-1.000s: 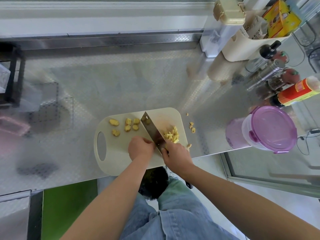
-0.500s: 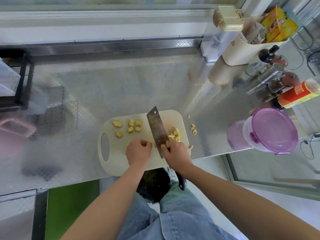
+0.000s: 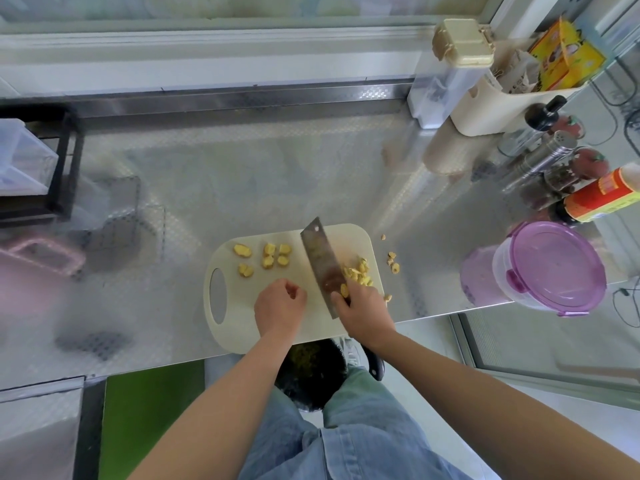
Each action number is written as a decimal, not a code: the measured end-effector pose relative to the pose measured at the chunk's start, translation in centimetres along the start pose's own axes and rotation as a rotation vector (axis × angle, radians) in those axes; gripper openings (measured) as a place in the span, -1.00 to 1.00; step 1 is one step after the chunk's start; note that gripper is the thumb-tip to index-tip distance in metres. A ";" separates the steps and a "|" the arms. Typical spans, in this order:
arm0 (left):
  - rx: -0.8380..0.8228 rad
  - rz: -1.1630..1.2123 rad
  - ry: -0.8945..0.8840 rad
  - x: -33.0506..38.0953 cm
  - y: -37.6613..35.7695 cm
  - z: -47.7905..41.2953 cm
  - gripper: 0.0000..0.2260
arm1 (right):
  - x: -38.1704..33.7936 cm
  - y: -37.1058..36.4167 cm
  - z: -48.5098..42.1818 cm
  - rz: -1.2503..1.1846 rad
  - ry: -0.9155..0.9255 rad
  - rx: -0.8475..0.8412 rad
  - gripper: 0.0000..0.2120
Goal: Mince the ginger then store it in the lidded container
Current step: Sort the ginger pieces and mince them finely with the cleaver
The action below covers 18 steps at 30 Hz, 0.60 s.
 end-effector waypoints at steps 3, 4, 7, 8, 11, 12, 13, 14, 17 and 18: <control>0.095 -0.025 -0.049 0.9 1.7 -0.2 -0.91 | 0.4 0.4 -0.5 -0.013 -0.026 0.019 -0.76; 0.134 -0.035 -0.074 1.3 2.4 -0.5 -0.90 | 0.9 0.8 -0.8 -0.040 -0.049 0.044 -0.78; 0.257 -0.075 -0.187 3.0 4.2 -1.8 -0.93 | 1.4 1.7 -1.7 -0.104 -0.064 0.058 -0.80; 0.283 -0.101 -0.225 3.6 4.5 -2.5 -0.94 | 1.3 1.8 -2.0 -0.115 -0.052 0.044 -0.82; 0.307 -0.254 -0.295 5.2 4.8 -4.6 -0.86 | 0.7 2.0 -2.9 -0.129 -0.026 0.003 -0.87; 0.303 -0.329 -0.307 5.6 4.6 -5.2 -0.84 | 0.6 2.0 -3.2 -0.134 -0.030 -0.006 -0.86; 0.296 -0.413 -0.312 5.8 4.3 -5.8 -0.84 | 0.6 2.0 -3.4 -0.139 -0.033 -0.014 -0.85; 0.287 -0.500 -0.310 6.0 4.0 -6.4 -0.84 | 0.6 2.0 -3.6 -0.143 -0.034 -0.020 -0.84; 0.285 -0.705 -0.300 6.3 3.1 -7.1 -0.85 | 0.8 2.0 -4.2 -0.132 -0.036 -0.033 -0.81; 0.292 -0.738 -0.307 6.5 2.9 -7.2 -0.86 | 0.8 2.1 -4.4 -0.125 -0.035 -0.034 -0.79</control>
Point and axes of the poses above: each hand's wrist, its own z-axis away from the middle knuckle, its own y-axis out of the back of the hand, x = y × z, the point moved 7 cm from there along -z, towards the middle knuckle, and after that the axes turned 6 degrees about y, right-handed, at the moved point
